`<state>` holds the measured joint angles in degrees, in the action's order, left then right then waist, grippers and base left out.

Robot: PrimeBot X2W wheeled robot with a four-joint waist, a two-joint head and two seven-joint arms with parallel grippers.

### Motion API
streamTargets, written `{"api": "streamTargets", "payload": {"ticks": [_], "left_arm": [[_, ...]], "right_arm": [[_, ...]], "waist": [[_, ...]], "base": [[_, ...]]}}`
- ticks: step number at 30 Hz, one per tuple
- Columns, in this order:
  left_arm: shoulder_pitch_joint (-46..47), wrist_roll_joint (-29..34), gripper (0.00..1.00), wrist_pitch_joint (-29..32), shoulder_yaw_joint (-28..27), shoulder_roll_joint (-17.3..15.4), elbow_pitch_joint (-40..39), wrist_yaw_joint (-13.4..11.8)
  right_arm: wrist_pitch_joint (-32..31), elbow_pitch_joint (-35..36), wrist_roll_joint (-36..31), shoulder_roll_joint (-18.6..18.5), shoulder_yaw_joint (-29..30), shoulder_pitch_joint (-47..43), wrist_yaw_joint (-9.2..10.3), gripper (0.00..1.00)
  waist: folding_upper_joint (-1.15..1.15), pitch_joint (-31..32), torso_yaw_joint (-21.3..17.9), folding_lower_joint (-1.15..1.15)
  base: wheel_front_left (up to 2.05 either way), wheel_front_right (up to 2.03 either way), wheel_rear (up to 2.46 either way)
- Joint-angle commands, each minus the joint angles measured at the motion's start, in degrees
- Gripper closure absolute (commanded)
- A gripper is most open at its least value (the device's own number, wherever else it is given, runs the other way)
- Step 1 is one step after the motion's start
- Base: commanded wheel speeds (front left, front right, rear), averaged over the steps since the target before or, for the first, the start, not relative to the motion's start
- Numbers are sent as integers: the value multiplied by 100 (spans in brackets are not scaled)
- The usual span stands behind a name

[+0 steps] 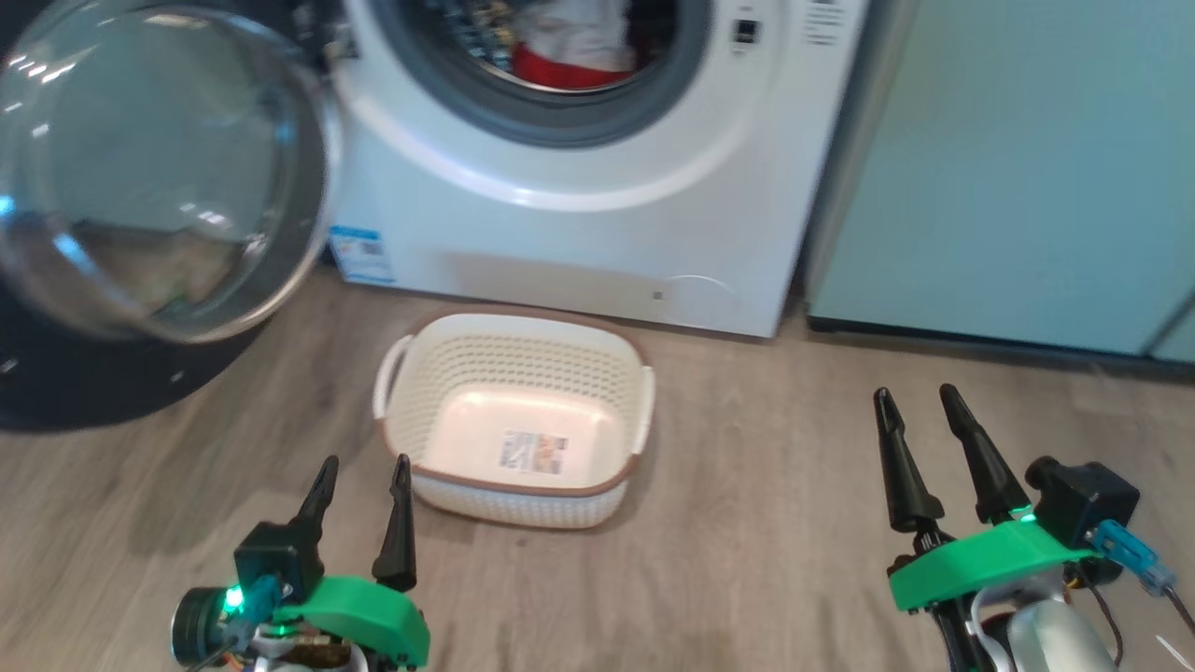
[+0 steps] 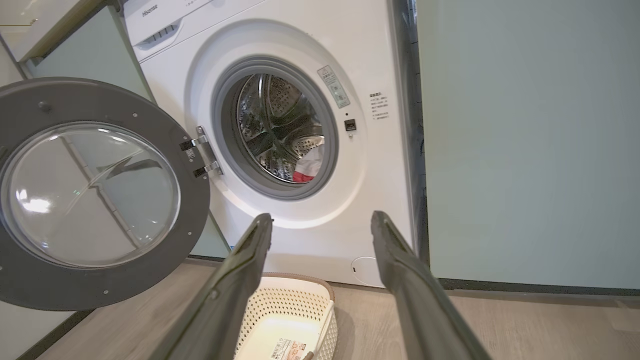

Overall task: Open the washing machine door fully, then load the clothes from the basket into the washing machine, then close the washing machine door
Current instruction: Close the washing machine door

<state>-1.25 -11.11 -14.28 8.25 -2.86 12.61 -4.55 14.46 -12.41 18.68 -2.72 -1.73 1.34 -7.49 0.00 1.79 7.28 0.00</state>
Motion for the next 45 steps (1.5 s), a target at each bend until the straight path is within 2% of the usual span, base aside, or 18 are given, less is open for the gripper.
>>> {"api": "streamTargets", "payload": {"ticks": [1, 16, 29, 40, 45], "left_arm": [[243, 31, 0, -72, -165, -2, -143, -25], [252, 244, 0, -72, -438, -2, -144, 165], [147, 172, 0, -72, -751, -2, -519, 60], [95, 228, 0, -72, -808, -2, -601, 7], [97, 325, 0, -72, -836, -2, -592, 71]], "right_arm": [[54, 189, 36, -16, -140, 98, 0, 0], [54, 195, 343, -16, -242, 100, 0, 0], [54, 52, 365, -16, -577, 508, 0, 0], [54, -30, 418, -16, -658, 608, 0, 0], [54, -21, 410, -16, -611, 578, 0, 0]], "waist": [[0, 19, 380, 0], [0, 251, 1847, 0], [0, 2, 2126, 0], [0, -60, 2158, 0], [0, -33, 2144, 0]], "base": [[0, 0, 0], [0, 0, 0], [0, 0, 0], [0, 0, 0], [0, 0, 0]]}}
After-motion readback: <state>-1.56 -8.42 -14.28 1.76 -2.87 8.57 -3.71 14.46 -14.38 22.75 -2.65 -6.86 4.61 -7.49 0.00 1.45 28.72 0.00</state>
